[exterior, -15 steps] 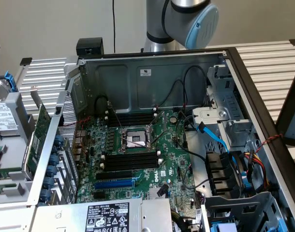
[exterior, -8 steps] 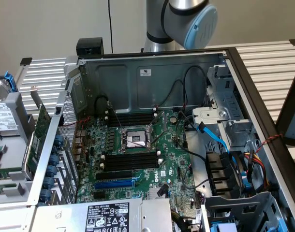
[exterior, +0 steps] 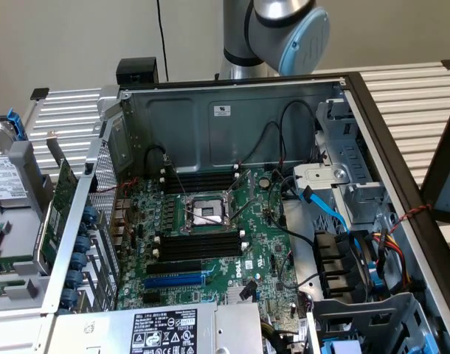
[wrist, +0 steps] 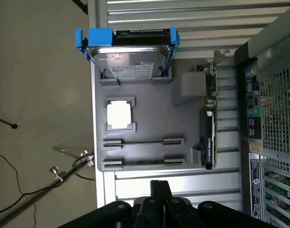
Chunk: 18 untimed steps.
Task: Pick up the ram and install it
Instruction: 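Reach for the ram, then pick up the ram and move it above insertion slot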
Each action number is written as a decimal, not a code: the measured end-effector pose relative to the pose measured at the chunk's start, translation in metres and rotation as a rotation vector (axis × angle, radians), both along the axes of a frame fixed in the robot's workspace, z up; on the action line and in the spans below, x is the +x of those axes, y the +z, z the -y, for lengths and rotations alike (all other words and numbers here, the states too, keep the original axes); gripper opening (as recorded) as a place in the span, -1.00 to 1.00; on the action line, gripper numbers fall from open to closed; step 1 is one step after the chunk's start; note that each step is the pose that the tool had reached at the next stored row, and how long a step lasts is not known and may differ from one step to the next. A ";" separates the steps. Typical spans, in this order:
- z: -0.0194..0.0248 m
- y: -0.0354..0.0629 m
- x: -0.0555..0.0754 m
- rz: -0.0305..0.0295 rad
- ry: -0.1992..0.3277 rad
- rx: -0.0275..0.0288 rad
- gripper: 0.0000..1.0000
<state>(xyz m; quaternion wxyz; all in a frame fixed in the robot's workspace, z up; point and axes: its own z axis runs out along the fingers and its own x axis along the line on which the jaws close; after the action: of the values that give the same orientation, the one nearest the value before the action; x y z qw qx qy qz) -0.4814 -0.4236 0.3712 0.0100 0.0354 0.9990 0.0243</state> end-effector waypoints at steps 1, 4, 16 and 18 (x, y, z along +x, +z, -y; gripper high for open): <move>-0.0012 -0.0005 -0.005 0.0000 0.000 -0.0003 -0.79; -0.0118 -0.0019 -0.009 0.0001 0.000 -0.0022 -0.79; -0.0250 -0.0024 -0.021 -0.0029 0.000 -0.0024 -0.79; -0.0250 -0.0024 -0.021 -0.0029 0.000 -0.0024 -0.79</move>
<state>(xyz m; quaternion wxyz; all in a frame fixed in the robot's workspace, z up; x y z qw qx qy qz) -0.5026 -0.3986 0.3687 0.0086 0.0353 0.9991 0.0231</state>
